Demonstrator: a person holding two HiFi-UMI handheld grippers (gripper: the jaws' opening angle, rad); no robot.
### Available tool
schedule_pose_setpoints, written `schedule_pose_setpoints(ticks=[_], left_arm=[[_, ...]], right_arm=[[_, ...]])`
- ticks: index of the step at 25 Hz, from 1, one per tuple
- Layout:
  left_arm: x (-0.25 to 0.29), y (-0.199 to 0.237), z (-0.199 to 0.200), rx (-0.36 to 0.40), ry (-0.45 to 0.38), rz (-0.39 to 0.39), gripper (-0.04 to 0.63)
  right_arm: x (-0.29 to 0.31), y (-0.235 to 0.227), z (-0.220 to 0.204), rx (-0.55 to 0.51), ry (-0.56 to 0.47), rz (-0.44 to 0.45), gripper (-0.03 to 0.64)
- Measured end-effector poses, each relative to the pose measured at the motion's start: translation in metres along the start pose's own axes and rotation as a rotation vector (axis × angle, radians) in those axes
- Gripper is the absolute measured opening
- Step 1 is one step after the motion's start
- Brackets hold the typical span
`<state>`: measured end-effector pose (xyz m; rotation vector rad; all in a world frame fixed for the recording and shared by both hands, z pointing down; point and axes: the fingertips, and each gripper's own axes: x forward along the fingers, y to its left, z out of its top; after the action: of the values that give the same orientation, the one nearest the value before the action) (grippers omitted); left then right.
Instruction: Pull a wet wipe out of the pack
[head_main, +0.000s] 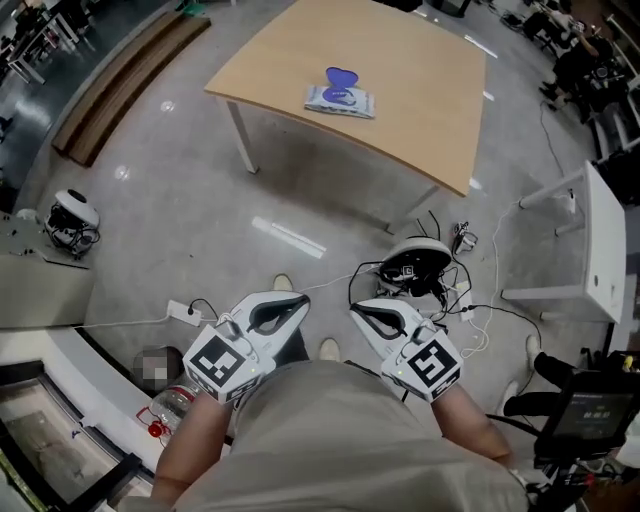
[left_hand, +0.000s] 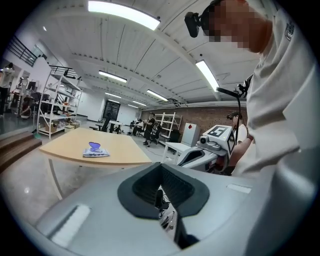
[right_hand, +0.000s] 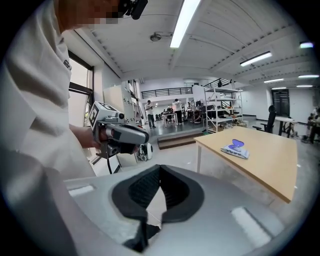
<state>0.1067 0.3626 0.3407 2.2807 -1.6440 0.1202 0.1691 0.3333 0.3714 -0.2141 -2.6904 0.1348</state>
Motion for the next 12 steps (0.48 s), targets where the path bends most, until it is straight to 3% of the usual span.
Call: schedule_pose_setpoints(ticks=[12], left_arm=[[0.019, 0.175, 0.056, 0.071, 0.003, -0.162, 0.005]], right_arm=[[0.148, -0.09, 0.1, -0.002, 0.036, -0.085, 0.002]])
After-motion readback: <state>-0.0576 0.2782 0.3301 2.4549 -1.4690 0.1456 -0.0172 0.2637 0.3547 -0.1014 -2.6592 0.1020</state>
